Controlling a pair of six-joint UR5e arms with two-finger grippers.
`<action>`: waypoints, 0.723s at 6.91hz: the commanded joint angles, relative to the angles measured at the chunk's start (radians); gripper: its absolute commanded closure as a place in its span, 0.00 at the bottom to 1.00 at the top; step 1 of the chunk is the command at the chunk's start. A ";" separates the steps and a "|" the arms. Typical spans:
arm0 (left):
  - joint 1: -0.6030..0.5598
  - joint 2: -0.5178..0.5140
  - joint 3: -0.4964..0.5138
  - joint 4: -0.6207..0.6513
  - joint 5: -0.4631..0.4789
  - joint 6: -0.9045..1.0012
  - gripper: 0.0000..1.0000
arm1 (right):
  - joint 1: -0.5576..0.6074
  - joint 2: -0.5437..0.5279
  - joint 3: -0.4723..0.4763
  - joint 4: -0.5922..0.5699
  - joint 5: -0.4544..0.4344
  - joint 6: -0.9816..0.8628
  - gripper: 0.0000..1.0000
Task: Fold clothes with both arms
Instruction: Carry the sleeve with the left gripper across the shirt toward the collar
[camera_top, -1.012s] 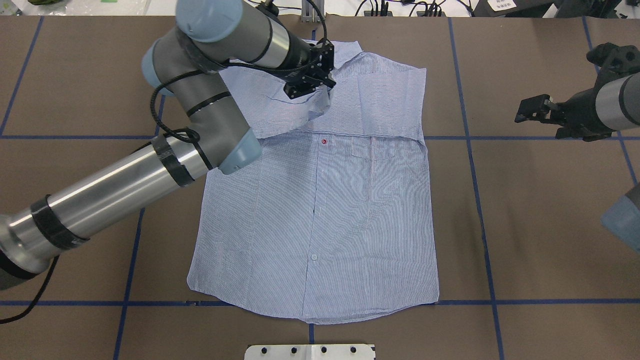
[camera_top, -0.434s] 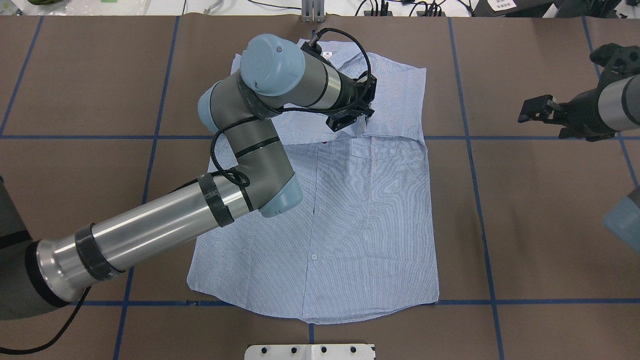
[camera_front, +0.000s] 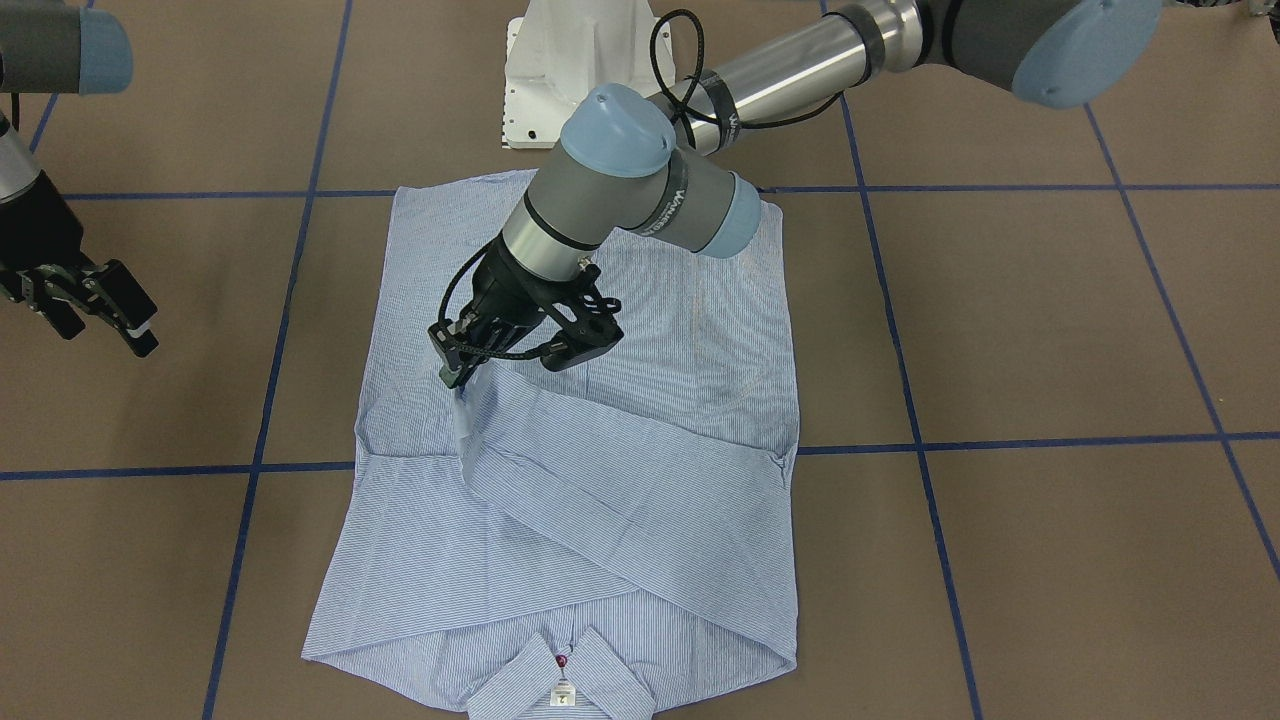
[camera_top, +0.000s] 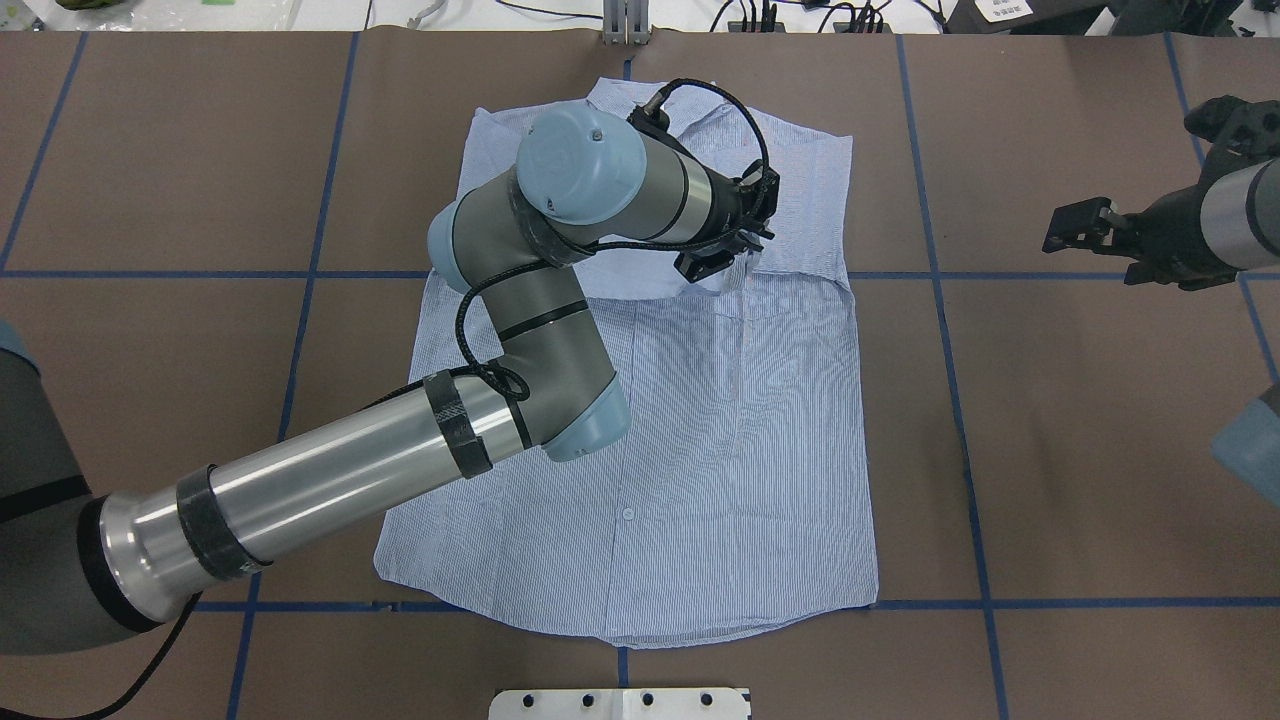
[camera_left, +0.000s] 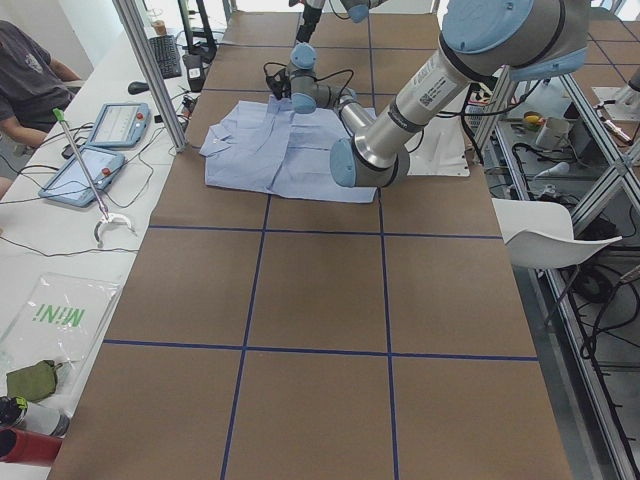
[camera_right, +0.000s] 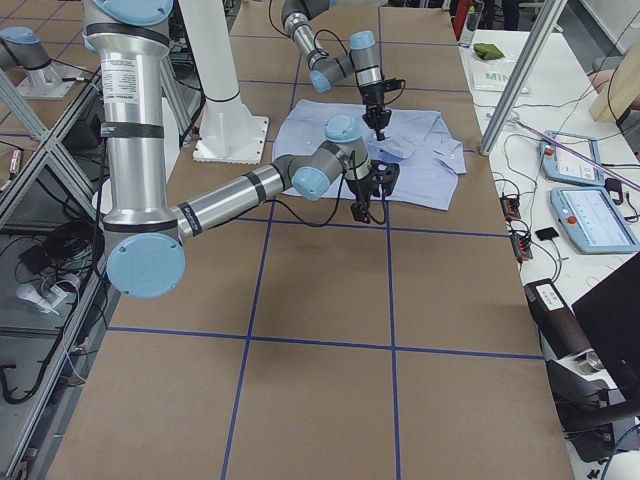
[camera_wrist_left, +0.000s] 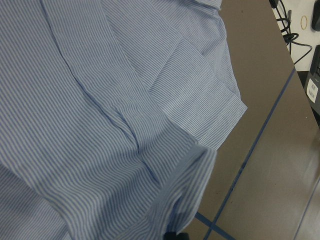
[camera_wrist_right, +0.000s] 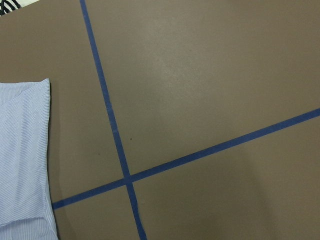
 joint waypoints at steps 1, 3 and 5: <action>0.002 -0.014 0.000 0.002 0.001 -0.001 0.17 | -0.002 -0.016 0.010 0.000 0.010 0.017 0.00; 0.001 0.012 -0.069 0.005 -0.008 -0.012 0.16 | -0.082 -0.027 0.073 0.002 0.017 0.129 0.00; -0.003 0.264 -0.328 0.010 -0.054 0.084 0.18 | -0.256 -0.042 0.165 0.002 -0.018 0.373 0.00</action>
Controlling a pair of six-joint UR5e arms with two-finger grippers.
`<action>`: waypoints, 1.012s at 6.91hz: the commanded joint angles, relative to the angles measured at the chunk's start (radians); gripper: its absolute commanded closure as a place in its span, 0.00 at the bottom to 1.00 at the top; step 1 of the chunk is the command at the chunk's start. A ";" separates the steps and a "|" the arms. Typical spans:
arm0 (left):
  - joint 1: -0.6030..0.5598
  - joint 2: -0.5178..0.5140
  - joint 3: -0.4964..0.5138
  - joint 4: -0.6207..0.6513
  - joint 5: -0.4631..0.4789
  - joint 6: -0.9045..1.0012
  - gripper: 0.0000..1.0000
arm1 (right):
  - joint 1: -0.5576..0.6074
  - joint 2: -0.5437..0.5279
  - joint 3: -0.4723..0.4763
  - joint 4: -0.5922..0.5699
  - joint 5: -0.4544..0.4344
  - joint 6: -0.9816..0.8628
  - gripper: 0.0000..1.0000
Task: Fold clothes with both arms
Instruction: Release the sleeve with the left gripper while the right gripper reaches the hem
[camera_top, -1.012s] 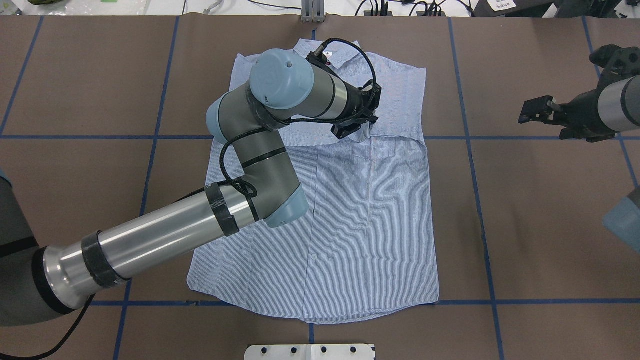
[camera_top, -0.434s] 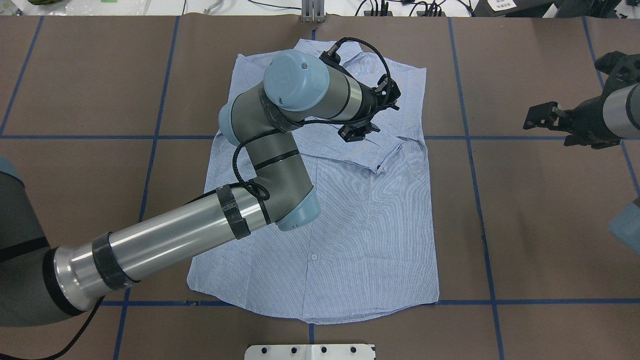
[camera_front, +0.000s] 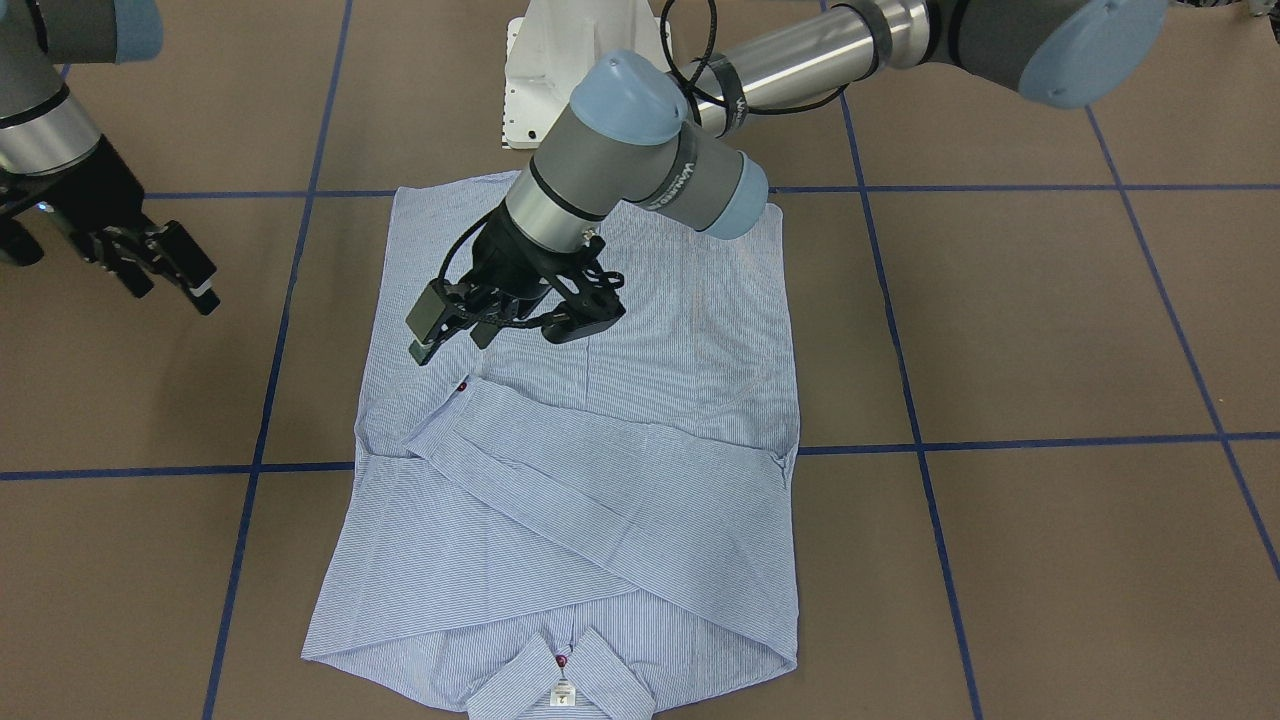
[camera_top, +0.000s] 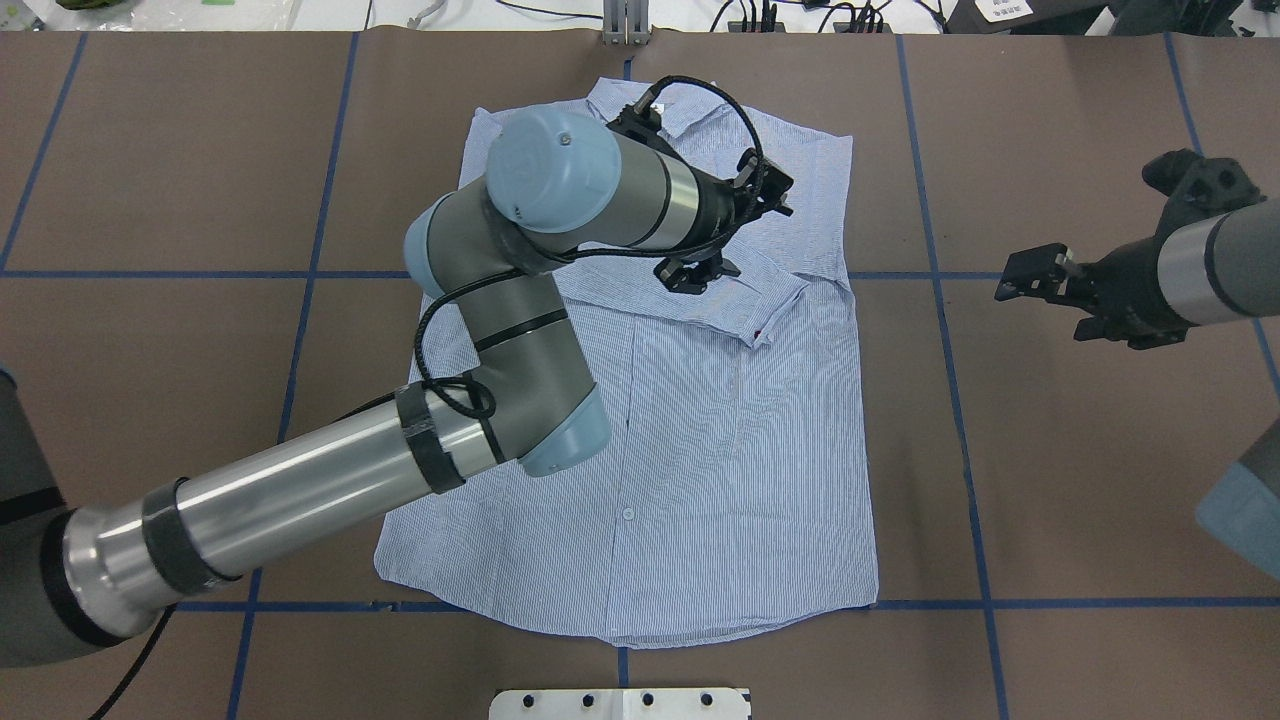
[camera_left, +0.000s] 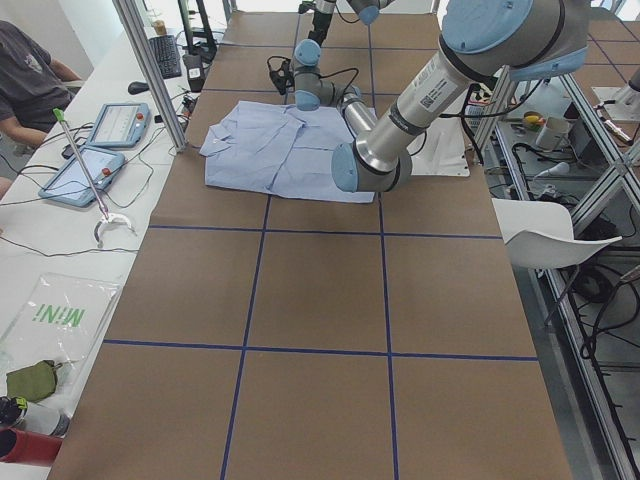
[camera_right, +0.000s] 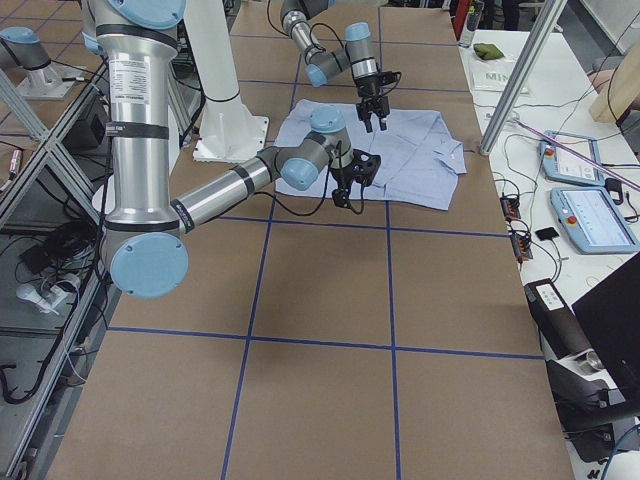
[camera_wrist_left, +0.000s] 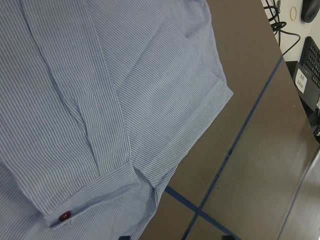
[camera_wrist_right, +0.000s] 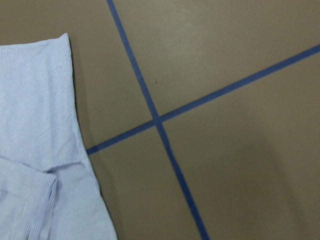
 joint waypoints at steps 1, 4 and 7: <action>-0.011 0.251 -0.288 0.056 -0.050 0.177 0.18 | -0.268 -0.012 0.083 -0.001 -0.191 0.293 0.01; -0.072 0.542 -0.583 0.096 -0.055 0.459 0.16 | -0.664 -0.013 0.106 -0.042 -0.544 0.651 0.06; -0.098 0.574 -0.614 0.109 -0.047 0.472 0.16 | -0.757 -0.005 0.100 -0.110 -0.601 0.802 0.15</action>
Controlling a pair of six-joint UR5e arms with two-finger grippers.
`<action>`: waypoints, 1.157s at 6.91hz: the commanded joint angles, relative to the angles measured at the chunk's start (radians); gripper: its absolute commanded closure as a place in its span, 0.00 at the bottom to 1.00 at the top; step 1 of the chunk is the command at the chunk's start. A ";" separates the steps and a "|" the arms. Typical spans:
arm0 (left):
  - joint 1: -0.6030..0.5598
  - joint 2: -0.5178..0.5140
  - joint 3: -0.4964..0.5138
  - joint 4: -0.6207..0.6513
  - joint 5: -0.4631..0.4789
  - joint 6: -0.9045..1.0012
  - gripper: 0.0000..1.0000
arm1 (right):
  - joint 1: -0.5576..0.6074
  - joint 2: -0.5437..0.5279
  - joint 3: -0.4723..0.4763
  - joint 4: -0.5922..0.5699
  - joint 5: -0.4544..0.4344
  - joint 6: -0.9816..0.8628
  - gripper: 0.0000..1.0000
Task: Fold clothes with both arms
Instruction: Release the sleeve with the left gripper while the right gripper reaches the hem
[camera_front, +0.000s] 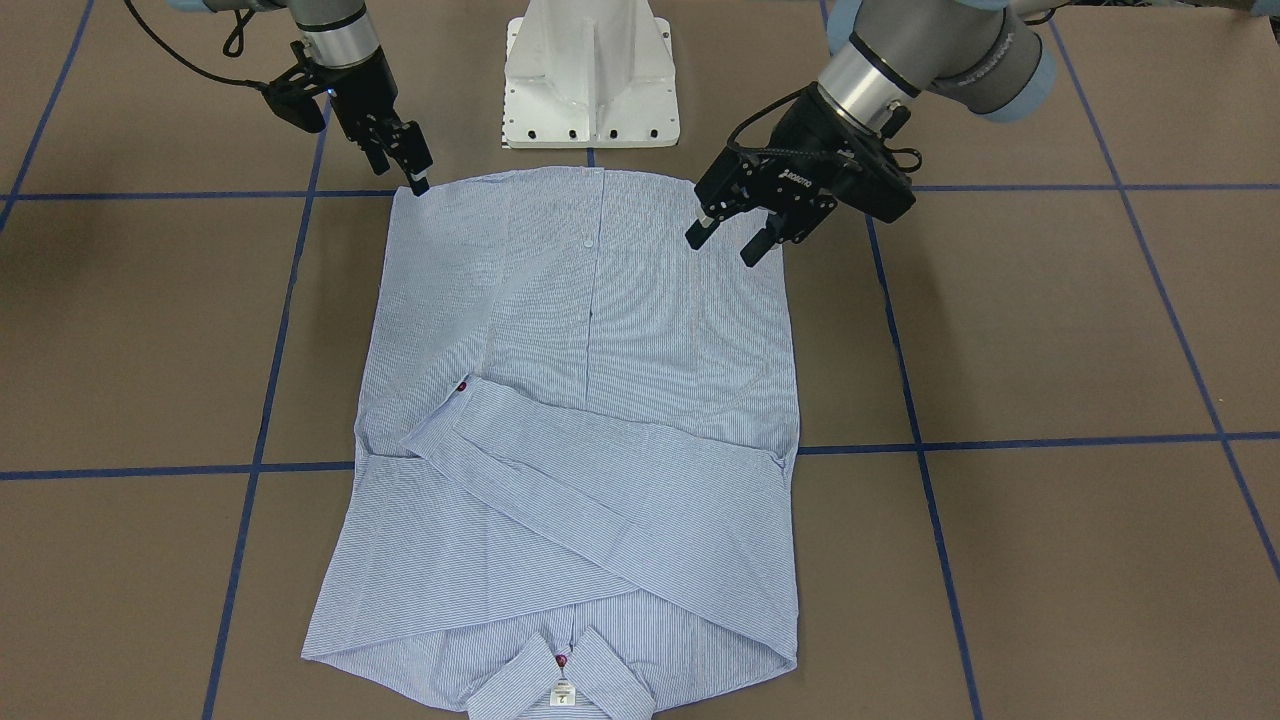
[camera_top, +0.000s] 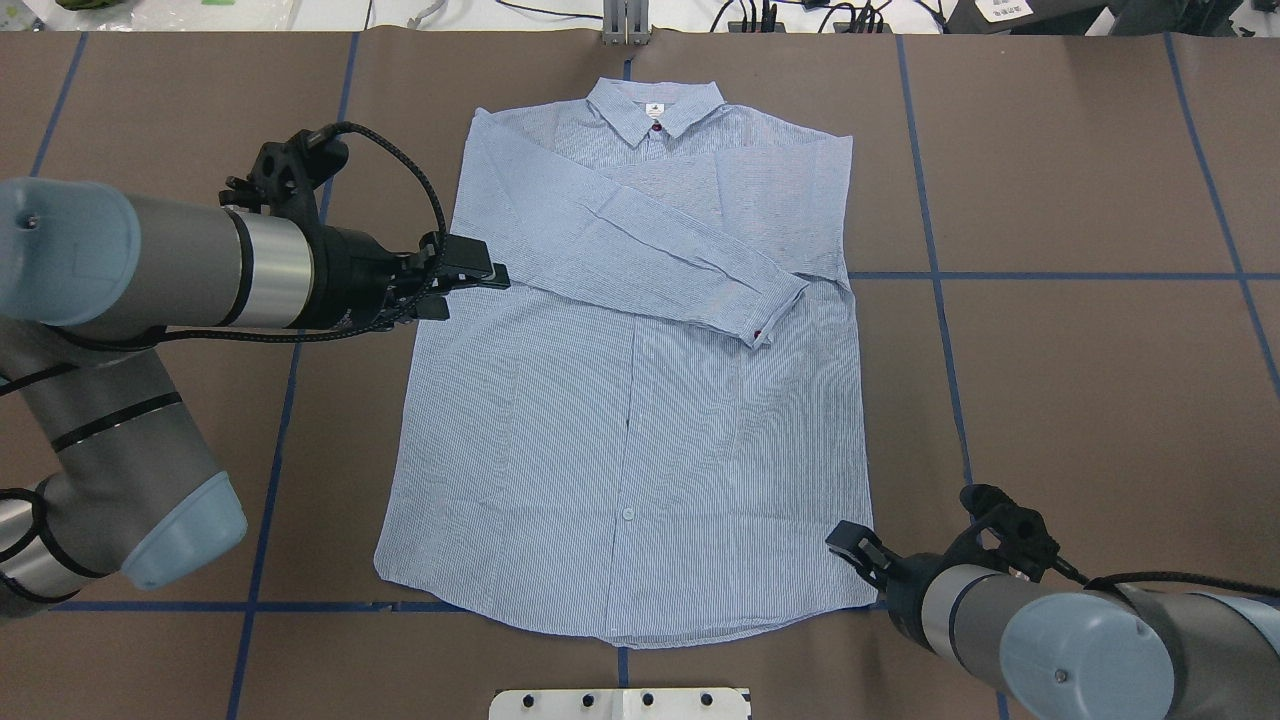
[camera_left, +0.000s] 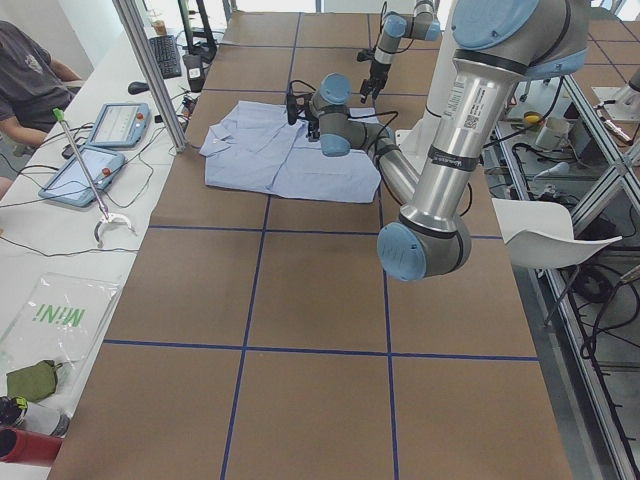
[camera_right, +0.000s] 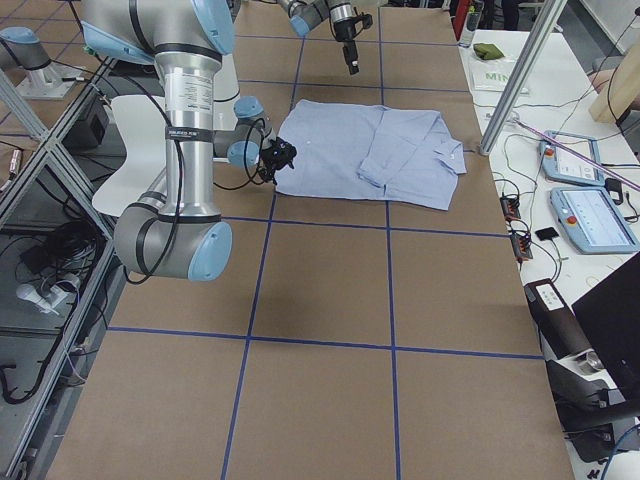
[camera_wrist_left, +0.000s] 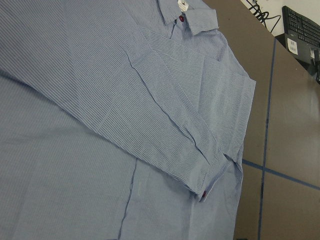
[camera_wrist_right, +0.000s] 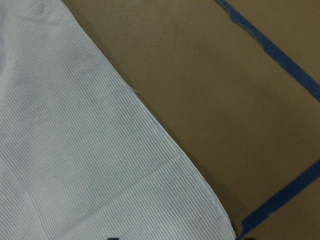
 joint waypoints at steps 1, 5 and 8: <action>-0.006 0.008 -0.011 0.013 0.006 0.005 0.16 | -0.027 0.004 -0.020 -0.018 -0.028 0.081 0.15; -0.018 0.013 -0.015 0.013 0.010 0.005 0.16 | -0.035 0.018 -0.059 -0.020 -0.028 0.084 0.39; -0.018 0.016 -0.015 0.013 0.023 0.005 0.16 | -0.035 0.015 -0.063 -0.022 -0.028 0.086 0.42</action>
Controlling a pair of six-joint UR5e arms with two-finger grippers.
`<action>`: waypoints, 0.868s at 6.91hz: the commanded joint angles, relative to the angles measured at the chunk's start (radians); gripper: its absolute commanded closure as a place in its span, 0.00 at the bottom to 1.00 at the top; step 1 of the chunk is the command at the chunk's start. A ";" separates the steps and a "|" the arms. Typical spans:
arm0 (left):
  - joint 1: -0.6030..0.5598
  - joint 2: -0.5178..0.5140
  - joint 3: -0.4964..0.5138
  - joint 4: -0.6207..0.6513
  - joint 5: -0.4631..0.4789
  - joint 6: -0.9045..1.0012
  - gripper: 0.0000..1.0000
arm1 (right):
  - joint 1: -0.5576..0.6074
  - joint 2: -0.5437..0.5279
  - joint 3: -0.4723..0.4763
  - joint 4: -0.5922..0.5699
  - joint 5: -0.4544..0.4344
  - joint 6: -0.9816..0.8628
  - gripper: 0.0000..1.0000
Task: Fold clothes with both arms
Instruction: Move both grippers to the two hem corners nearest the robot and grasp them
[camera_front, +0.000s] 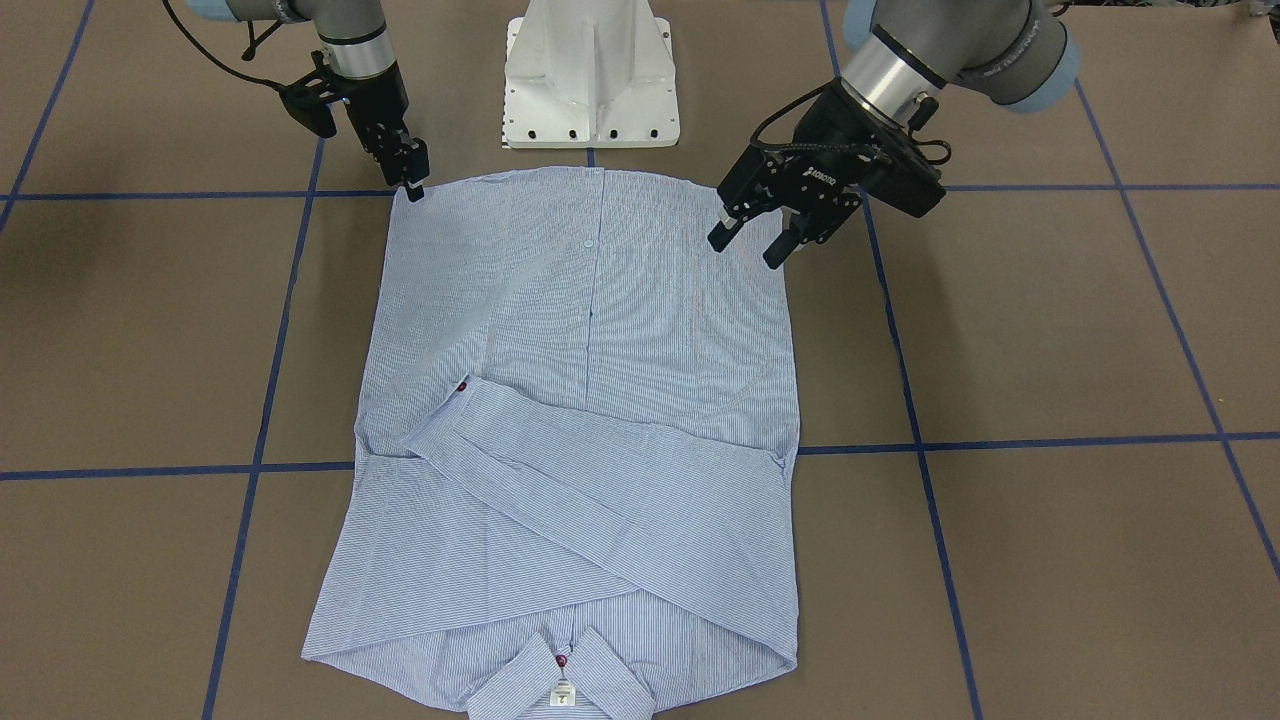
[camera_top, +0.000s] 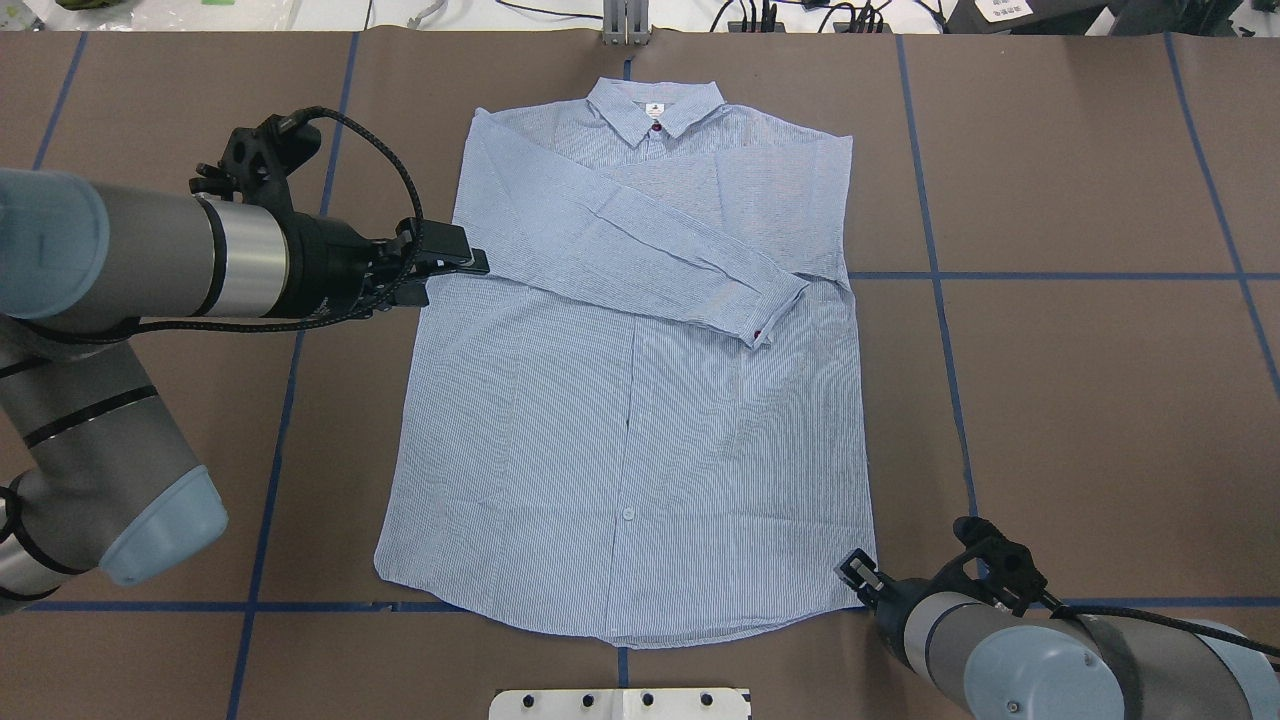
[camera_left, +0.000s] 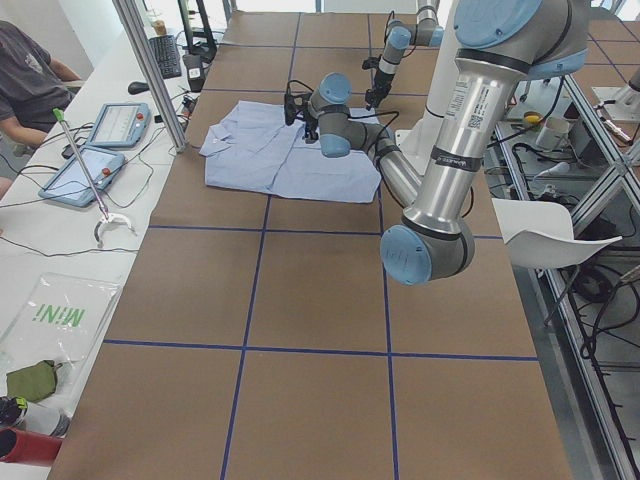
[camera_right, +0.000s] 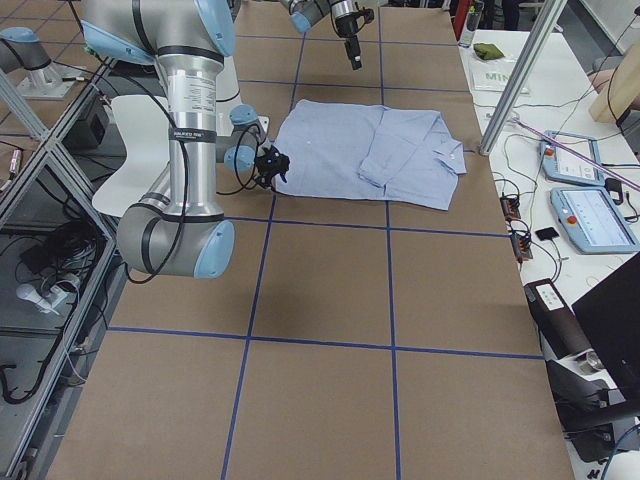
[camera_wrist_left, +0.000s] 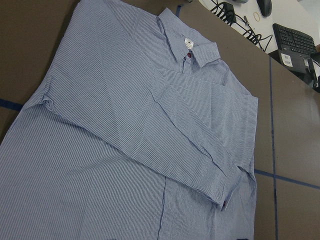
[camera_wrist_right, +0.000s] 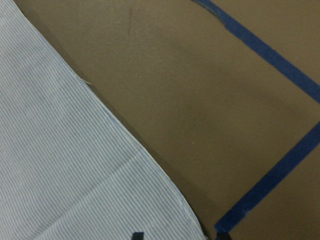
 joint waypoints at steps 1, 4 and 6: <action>0.000 0.015 -0.002 0.000 0.011 0.001 0.16 | -0.001 0.001 -0.004 -0.001 0.002 0.001 0.42; 0.000 0.015 -0.002 0.000 0.011 -0.001 0.16 | -0.005 0.001 -0.020 -0.001 0.003 0.001 0.42; 0.001 0.015 -0.002 0.000 0.011 -0.001 0.16 | -0.005 0.002 -0.015 -0.001 0.006 0.010 0.85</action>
